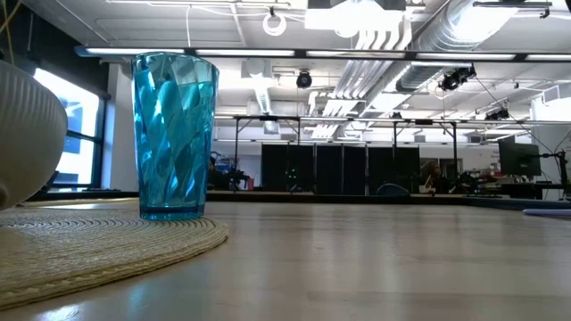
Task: Pick & Place Utensil
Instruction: Adjust the white bowl
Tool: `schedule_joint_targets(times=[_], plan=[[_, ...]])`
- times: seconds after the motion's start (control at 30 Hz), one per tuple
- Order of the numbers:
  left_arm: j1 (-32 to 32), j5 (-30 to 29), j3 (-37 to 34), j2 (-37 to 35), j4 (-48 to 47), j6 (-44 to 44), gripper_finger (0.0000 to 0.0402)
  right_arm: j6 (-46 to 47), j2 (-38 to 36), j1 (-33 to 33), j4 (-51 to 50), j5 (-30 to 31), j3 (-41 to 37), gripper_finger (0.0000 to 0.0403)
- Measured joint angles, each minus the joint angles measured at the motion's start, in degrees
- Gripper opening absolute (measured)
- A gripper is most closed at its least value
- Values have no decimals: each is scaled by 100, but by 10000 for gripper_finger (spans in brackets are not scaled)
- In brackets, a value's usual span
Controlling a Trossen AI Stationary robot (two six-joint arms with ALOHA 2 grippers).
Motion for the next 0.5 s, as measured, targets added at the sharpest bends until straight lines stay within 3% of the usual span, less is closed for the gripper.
schedule_joint_targets(times=[0.5], plan=[[2,-63,0,1011,872,304,124,26,1,-161,-48,-52,0,141]])
